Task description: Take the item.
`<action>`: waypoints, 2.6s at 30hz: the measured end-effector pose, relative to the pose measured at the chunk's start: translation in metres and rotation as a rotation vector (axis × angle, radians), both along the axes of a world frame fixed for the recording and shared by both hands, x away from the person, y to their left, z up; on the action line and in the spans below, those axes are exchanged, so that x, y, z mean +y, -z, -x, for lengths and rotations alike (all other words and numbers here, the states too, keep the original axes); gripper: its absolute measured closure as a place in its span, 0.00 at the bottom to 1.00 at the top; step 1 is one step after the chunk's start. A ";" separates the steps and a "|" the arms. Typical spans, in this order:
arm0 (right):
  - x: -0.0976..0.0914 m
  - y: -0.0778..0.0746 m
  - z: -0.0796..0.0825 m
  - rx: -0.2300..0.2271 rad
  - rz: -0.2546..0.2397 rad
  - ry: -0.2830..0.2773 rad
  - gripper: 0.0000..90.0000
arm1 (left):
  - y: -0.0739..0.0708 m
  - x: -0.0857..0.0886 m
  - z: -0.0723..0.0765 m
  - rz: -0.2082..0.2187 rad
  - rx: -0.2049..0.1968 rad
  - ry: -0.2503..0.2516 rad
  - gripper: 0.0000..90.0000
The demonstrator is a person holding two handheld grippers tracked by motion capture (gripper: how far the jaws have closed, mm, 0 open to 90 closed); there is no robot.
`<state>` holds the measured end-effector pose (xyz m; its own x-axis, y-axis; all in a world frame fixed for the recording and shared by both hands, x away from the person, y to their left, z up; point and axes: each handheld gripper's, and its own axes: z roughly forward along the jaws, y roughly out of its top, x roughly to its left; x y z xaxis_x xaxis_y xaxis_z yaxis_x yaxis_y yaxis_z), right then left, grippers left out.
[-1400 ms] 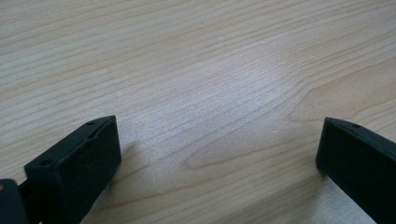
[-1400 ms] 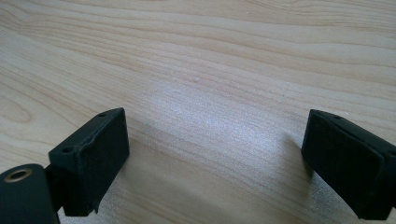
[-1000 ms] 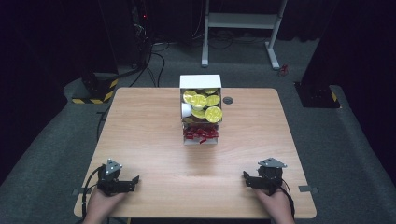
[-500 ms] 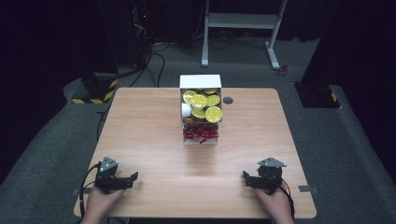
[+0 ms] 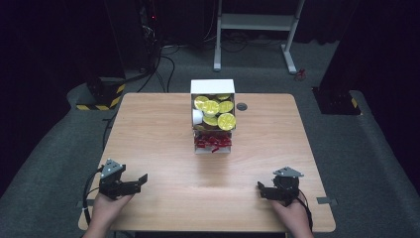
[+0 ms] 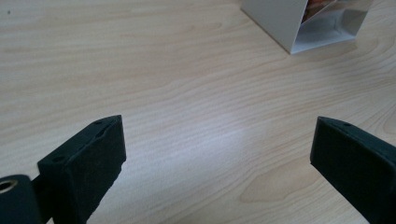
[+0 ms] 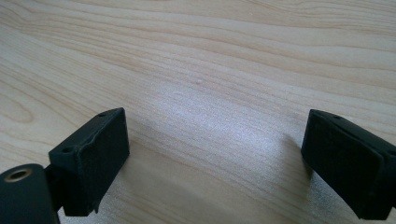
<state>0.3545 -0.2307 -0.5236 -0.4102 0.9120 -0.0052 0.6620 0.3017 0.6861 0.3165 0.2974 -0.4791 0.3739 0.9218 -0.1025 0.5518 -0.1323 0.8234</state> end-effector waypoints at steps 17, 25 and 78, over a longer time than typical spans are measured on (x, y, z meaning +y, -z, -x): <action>-0.004 -0.001 -0.002 0.003 0.008 -0.017 0.09 | -0.037 -0.031 -0.006 0.019 -0.101 0.049 0.05; -0.004 0.001 -0.002 -0.013 0.001 -0.014 0.09 | -0.056 -0.041 -0.008 0.033 -0.142 0.072 0.06; -0.008 0.001 -0.001 -0.008 -0.036 -0.011 0.09 | -0.126 -0.118 -0.049 0.035 -0.218 0.197 0.11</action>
